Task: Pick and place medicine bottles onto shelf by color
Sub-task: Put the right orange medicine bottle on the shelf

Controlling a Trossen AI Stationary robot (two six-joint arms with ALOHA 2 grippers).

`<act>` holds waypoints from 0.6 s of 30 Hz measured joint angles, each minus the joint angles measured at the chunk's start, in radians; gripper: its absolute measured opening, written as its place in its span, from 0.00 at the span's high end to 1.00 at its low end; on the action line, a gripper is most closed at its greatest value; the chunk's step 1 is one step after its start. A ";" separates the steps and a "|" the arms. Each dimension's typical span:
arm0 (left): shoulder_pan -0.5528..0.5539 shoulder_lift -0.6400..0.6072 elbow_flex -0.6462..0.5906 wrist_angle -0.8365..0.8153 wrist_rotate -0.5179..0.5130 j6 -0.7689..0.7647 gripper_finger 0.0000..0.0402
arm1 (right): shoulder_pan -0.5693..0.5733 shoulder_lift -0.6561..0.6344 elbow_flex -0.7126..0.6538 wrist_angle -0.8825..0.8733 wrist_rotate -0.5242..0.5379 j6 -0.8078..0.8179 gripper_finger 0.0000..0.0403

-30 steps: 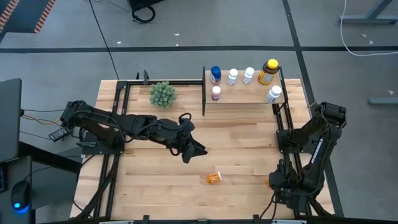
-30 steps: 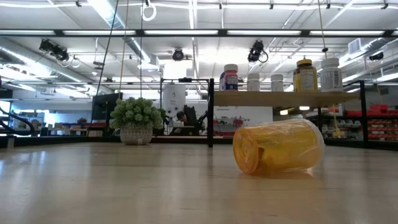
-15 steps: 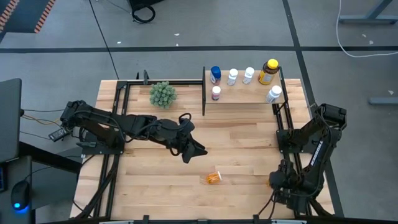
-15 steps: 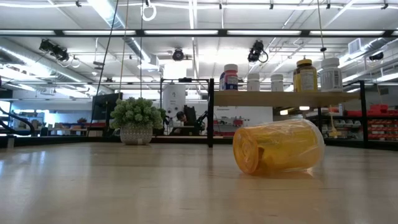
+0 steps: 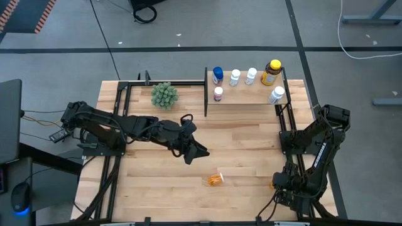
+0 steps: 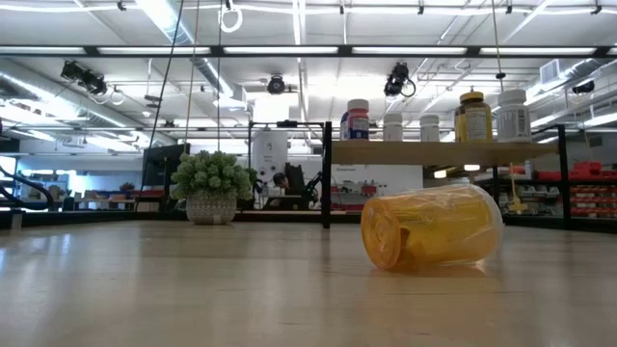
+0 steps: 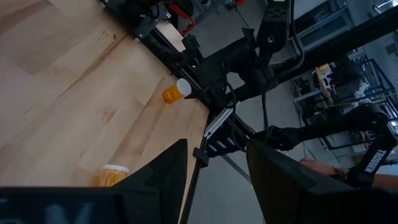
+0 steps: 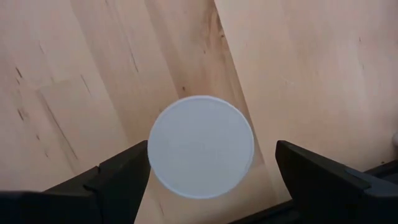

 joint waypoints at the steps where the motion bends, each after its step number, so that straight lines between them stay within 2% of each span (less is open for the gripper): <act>1: 0.000 0.000 0.000 0.000 0.000 0.000 0.57 | -0.002 0.000 0.000 0.000 0.001 0.000 0.13; 18: 0.000 0.000 0.000 0.000 0.000 0.001 0.57 | -0.021 0.000 0.003 0.037 0.002 0.020 0.16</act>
